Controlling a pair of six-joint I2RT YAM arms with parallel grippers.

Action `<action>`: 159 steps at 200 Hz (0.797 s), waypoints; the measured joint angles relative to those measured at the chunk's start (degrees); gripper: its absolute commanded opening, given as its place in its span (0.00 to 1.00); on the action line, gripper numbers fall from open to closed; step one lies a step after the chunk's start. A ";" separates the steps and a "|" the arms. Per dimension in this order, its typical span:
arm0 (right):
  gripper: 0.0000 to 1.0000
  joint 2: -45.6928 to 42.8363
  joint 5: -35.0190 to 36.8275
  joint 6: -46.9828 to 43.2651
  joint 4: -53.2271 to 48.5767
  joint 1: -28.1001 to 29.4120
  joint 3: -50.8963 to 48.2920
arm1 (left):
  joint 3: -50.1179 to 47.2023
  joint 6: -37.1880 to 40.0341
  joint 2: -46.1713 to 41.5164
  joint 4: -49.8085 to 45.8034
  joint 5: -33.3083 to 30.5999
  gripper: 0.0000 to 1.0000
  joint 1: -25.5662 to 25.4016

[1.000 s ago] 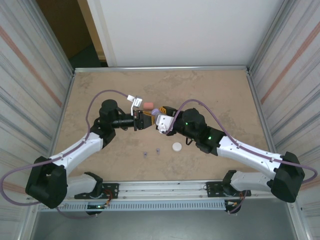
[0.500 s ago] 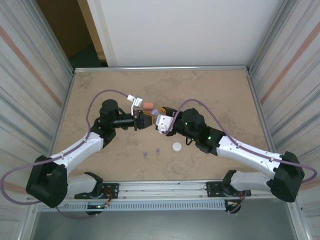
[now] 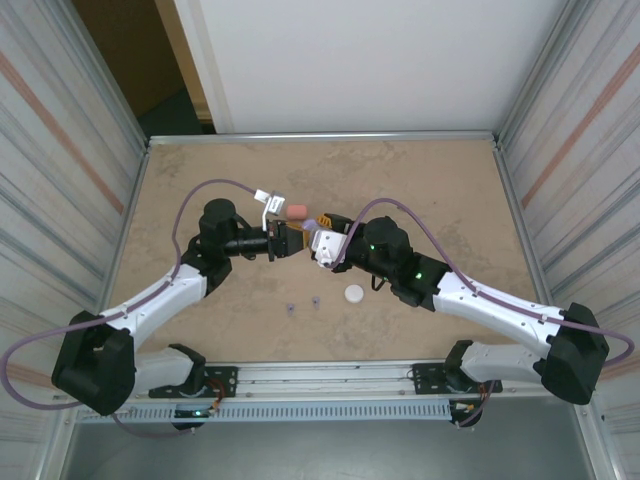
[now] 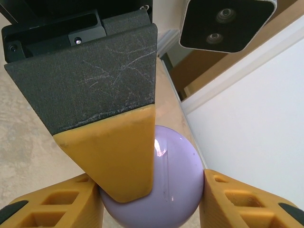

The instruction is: Insert wireless bluetooth earbuds into charging case

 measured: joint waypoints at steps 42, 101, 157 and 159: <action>0.64 -1.70 -3.26 4.20 -0.57 -1.29 -0.17 | -0.50 0.81 -1.05 1.05 -0.57 0.04 -0.11; 0.80 -8.11 -8.44 14.86 -3.08 -2.21 -1.66 | -4.00 5.51 -5.01 7.41 -2.80 0.00 -0.11; 0.81 -10.40 -22.75 33.07 -3.26 -11.96 -2.49 | -8.00 12.92 -8.92 14.23 -4.96 0.00 -0.15; 0.81 -10.40 -23.23 33.59 -3.02 -12.28 -2.54 | -8.15 13.14 -9.09 14.51 -5.01 0.00 -0.20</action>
